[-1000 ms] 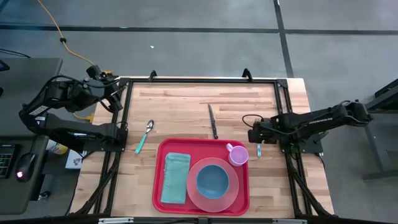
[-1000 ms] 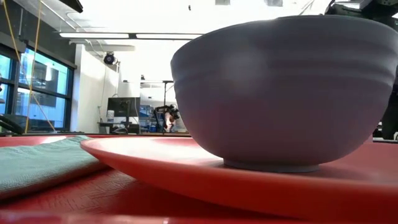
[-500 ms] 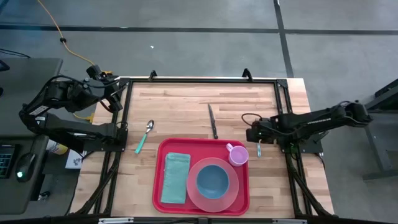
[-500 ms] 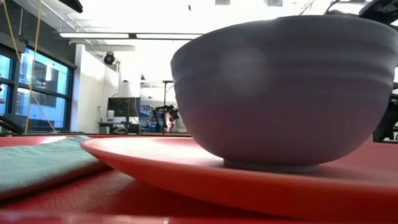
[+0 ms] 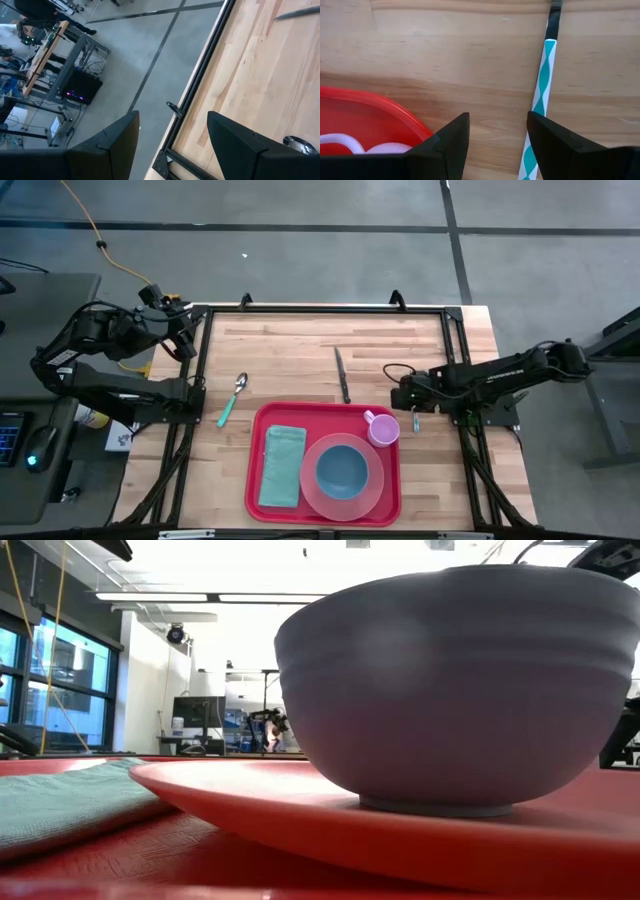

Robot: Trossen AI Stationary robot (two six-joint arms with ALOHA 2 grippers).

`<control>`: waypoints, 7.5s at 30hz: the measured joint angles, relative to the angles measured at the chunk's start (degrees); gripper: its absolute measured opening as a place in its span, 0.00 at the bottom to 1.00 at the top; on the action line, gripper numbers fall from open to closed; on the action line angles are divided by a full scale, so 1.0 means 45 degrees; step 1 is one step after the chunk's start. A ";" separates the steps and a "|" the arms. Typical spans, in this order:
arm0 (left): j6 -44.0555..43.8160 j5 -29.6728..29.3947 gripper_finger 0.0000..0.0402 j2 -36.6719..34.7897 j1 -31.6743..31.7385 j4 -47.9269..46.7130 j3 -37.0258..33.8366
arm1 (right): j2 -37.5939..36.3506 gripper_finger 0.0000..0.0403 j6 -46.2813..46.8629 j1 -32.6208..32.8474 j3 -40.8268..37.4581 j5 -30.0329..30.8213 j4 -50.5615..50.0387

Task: Set up tray
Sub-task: Put the blue patterned fork on the blue napkin

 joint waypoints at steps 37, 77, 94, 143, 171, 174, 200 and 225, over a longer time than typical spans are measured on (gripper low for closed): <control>0.0161 0.0049 0.66 0.0000 -0.0004 0.0005 0.0000 | 0.0122 0.45 -0.3517 -0.3473 0.2554 0.0850 -0.4215; 0.0789 0.0121 0.66 0.0000 -0.0001 0.0000 -0.0002 | 0.2108 0.45 -0.3604 -0.3567 0.2018 -0.1001 -0.2763; 0.0831 0.0121 0.66 0.0000 -0.0004 0.0005 0.0000 | 0.2103 0.45 -0.3134 -0.3570 0.0972 -0.1378 -0.1139; 0.0826 0.0063 0.66 0.0000 -0.0005 0.0005 -0.0005 | 0.2108 0.01 -0.4313 -0.3565 0.0844 -0.1520 -0.0295; 0.0797 0.0163 0.66 -0.0005 0.0000 0.0005 -0.0005 | 0.2105 0.00 -0.6992 -0.3331 0.7383 -0.0648 -0.8560; 0.0792 0.0284 0.66 0.0000 -0.0003 0.0007 -0.0005 | 0.2103 0.00 -0.6999 -0.2968 0.8743 -0.0428 -0.9415; 0.0112 0.0850 0.66 0.0000 -0.0003 0.0126 -0.0005 | 0.2174 0.00 -0.4823 0.4608 1.2817 0.0804 -0.6846; 0.0400 0.1219 0.66 0.0005 -0.0001 0.0102 -0.0005 | 1.1128 0.00 -0.5322 0.5595 2.1056 0.1756 -0.3233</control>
